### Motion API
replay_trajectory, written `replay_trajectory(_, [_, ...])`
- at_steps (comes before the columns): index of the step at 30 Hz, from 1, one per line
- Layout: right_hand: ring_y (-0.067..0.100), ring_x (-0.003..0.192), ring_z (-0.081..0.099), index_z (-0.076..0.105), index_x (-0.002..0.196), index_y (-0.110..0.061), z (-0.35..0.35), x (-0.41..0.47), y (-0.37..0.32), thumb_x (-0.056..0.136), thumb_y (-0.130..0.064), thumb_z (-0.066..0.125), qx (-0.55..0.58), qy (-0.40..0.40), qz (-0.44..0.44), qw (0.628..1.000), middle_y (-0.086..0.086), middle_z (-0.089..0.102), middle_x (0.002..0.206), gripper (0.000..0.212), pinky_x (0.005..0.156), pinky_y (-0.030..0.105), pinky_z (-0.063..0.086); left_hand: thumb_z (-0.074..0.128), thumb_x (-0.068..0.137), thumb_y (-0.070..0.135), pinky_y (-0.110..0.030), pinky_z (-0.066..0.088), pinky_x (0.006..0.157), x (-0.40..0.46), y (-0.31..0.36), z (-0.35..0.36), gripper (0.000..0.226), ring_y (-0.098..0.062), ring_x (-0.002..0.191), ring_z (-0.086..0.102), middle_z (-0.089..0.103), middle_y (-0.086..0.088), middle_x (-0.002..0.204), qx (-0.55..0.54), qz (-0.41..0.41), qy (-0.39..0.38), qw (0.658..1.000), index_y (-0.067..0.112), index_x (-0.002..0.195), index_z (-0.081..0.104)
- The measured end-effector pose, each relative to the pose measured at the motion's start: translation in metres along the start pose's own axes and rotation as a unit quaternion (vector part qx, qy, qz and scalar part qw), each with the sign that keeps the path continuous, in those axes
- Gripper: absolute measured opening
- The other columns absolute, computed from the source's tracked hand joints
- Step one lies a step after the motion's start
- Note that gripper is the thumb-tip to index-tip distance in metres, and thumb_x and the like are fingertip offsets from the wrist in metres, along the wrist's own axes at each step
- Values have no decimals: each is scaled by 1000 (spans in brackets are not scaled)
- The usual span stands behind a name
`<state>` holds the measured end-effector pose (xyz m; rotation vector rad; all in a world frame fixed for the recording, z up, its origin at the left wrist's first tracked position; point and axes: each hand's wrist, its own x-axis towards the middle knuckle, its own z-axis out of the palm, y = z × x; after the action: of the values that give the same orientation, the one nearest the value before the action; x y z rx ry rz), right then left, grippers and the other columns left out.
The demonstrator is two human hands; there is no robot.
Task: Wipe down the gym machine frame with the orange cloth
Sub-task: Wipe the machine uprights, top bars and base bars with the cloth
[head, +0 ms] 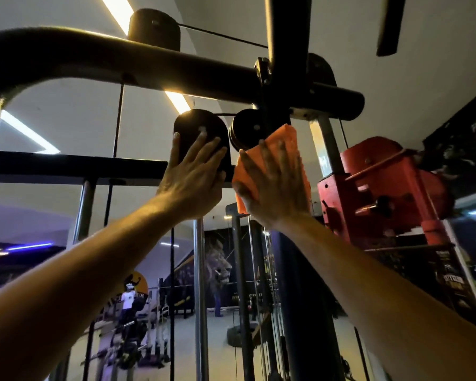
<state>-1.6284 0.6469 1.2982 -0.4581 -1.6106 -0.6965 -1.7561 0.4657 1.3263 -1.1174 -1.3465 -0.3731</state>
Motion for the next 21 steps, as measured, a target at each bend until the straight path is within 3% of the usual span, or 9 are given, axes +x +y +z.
replay_trajectory(2, [36, 167, -17, -1, 173, -43, -4, 3, 1, 92, -84, -17, 39, -3, 30, 999, 2, -16, 182, 92, 132, 61, -13, 16, 102, 48, -57, -14, 131, 7, 6, 1, 73, -22, 167, 0, 16, 1, 180, -27, -13, -27, 999, 24, 170, 29])
replay_trajectory(4, [34, 166, -21, -3, 173, -41, -5, 2, -8, 92, -82, -19, 57, -9, 55, 997, 1, -17, 182, 92, 131, 57, -19, 14, 102, 49, -57, -15, 131, 12, 12, 3, 73, -20, 167, 0, 15, 3, 180, -34, -26, -20, 999, 25, 170, 29])
replay_trajectory(8, [40, 167, -13, 0, 174, -38, -8, -12, 24, 109, -67, 32, 11, -18, -48, 999, 3, -7, 183, 79, 133, 60, -9, 15, 103, 46, -60, -12, 131, 13, 19, 8, 70, -23, 167, 1, 16, 0, 180, -33, -20, -14, 999, 26, 168, 33])
replay_trajectory(12, [40, 165, -21, -8, 170, -49, -21, -3, 56, 107, -72, 19, 49, -76, -28, 996, -3, -23, 180, 73, 131, 65, 2, 16, 103, 46, -59, -9, 132, 17, 21, 6, 70, -24, 167, 1, 14, -1, 180, -33, -19, -14, 999, 25, 169, 31])
replay_trajectory(16, [40, 165, -21, -7, 171, -44, -25, 32, 36, 112, -63, 33, 126, -79, 54, 987, 1, -29, 178, 74, 133, 65, 5, 20, 100, 49, -54, -3, 134, 33, 26, -2, 76, -22, 167, 3, 12, -2, 180, -74, -14, -42, 996, 23, 171, 23])
replay_trajectory(21, [37, 162, -21, 7, 174, -37, -14, -19, 36, 111, -49, 52, 143, -20, 18, 989, 3, -16, 182, 78, 131, 65, 17, 21, 101, 52, -52, -6, 134, 38, 33, 1, 76, -21, 167, 3, 12, 0, 180, -82, -28, -35, 996, 24, 172, 21])
